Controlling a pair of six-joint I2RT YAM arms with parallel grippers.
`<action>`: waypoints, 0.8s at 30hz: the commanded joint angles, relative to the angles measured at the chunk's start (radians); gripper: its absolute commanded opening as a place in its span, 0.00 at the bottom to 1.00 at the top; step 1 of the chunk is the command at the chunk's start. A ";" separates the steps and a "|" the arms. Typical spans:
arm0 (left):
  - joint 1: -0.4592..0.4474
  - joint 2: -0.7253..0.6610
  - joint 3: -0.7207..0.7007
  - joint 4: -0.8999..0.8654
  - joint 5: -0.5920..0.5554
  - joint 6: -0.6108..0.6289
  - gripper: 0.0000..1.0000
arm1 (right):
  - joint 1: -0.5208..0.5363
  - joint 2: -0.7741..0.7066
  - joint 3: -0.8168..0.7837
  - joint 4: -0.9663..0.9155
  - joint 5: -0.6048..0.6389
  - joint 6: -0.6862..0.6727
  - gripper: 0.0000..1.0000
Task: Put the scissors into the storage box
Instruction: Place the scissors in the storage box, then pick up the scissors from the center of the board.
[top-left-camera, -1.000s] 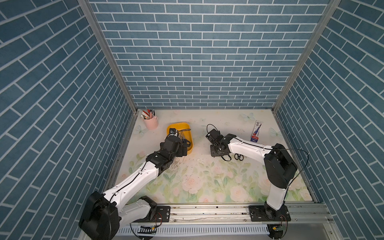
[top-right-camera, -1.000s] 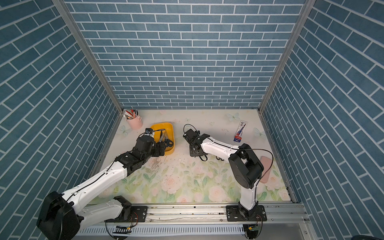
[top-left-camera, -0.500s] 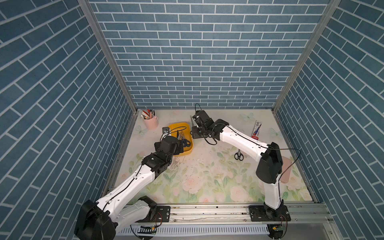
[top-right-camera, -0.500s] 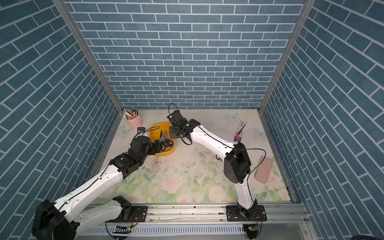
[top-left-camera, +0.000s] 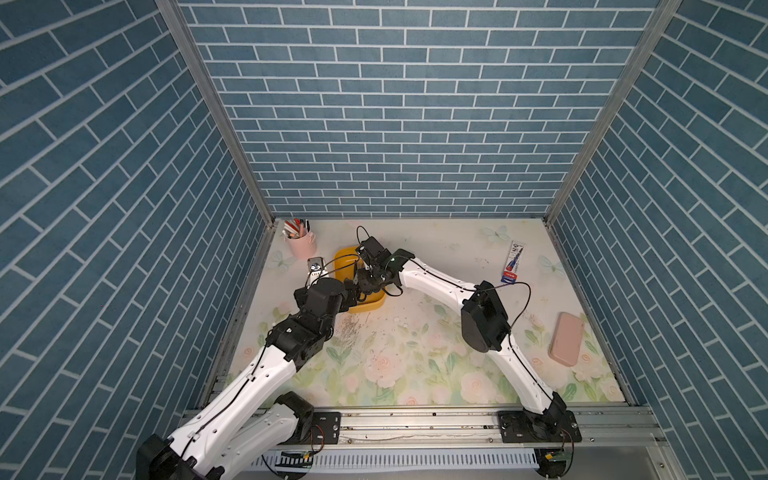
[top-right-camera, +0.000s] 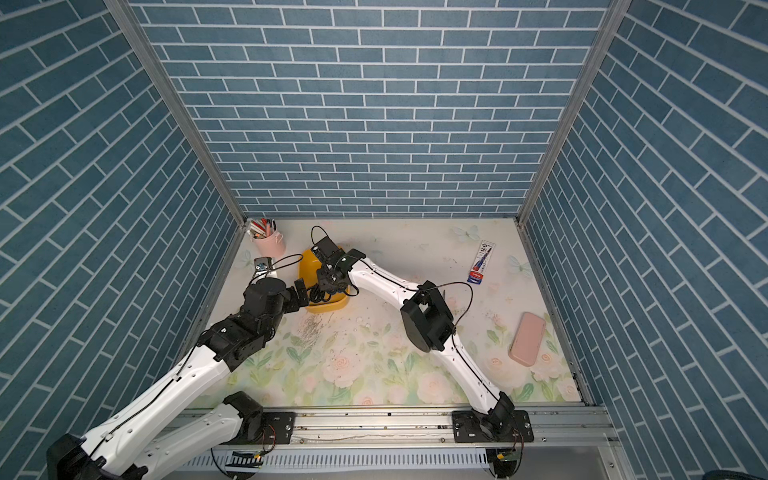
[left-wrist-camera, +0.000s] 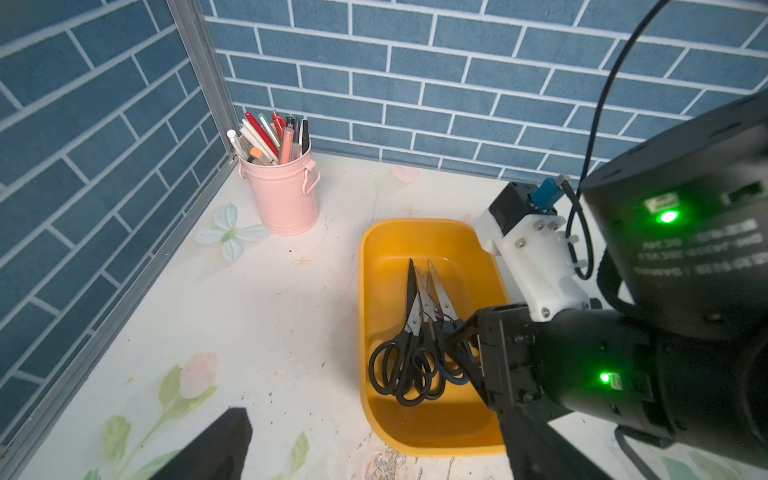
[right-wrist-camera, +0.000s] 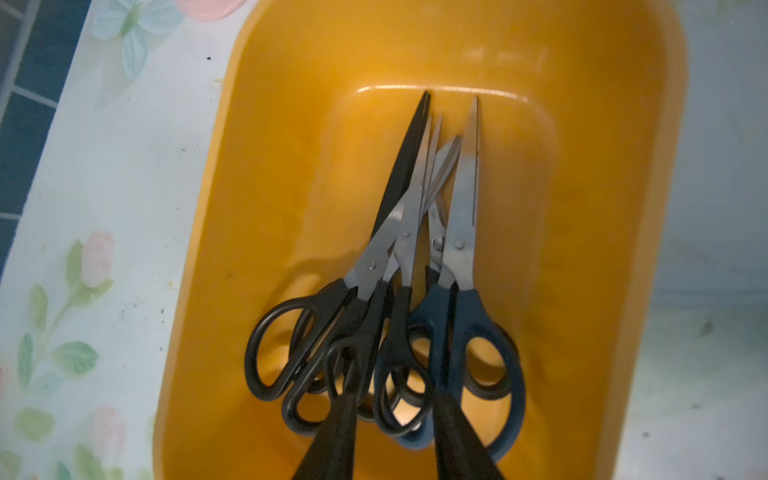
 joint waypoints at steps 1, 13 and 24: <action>0.002 0.016 -0.008 0.012 0.032 0.014 1.00 | -0.005 -0.106 -0.002 0.004 -0.003 -0.032 0.52; -0.095 0.205 0.028 0.313 0.610 0.192 1.00 | -0.296 -0.788 -0.846 -0.008 0.213 0.023 0.51; -0.360 0.497 0.170 0.384 0.714 0.309 1.00 | -0.491 -0.854 -1.187 -0.019 0.162 0.025 0.52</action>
